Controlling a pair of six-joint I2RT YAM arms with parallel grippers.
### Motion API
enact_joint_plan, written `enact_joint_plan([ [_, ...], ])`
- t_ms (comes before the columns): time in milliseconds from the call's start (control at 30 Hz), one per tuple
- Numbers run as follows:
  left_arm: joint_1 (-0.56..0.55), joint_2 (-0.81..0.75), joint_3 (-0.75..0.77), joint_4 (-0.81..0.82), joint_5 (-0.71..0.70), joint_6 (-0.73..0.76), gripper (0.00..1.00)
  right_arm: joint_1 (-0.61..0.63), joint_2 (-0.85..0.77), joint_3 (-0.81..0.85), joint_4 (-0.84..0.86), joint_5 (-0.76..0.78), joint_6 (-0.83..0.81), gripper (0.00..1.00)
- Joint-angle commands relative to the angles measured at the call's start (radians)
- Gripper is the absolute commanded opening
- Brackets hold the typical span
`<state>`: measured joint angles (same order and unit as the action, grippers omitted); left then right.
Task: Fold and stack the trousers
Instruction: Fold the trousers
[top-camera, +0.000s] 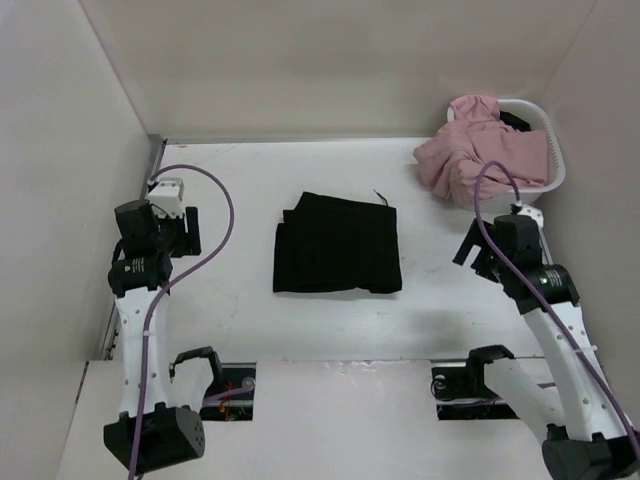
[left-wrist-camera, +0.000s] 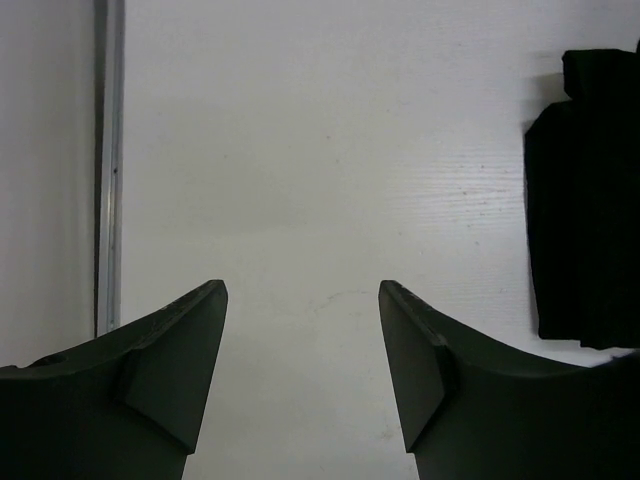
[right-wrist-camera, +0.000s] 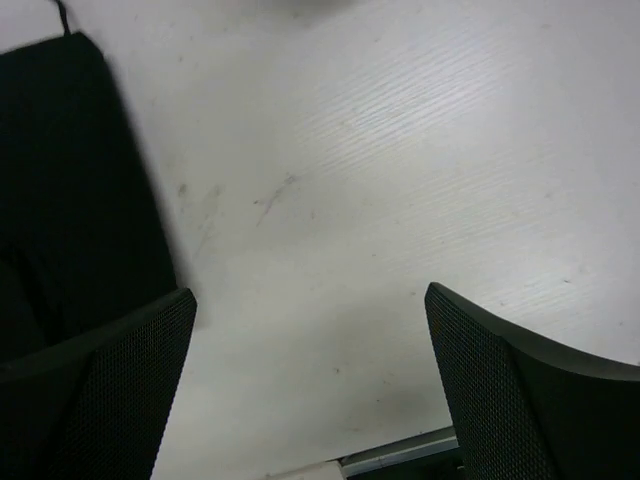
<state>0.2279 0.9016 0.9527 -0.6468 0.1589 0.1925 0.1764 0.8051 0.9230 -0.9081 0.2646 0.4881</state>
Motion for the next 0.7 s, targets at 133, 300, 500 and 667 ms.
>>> enact_joint_plan([
  [133, 0.037, -0.067, -0.055, -0.010, -0.015, -0.051, 0.63, -0.113, -0.057, 0.037, -0.026, -0.014, -0.003, 1.00],
  [300, 0.043, -0.081, -0.060, -0.016, -0.013, -0.047, 0.64, -0.111, -0.046, 0.071, -0.020, -0.036, -0.040, 1.00],
  [500, 0.043, -0.090, -0.068, -0.017, -0.009, -0.045, 0.64, -0.120, -0.040, 0.085, -0.018, -0.028, -0.075, 1.00],
  [667, 0.043, -0.093, -0.080, -0.017, -0.009, -0.042, 0.64, -0.120, -0.030, 0.086, -0.012, -0.027, -0.074, 1.00],
])
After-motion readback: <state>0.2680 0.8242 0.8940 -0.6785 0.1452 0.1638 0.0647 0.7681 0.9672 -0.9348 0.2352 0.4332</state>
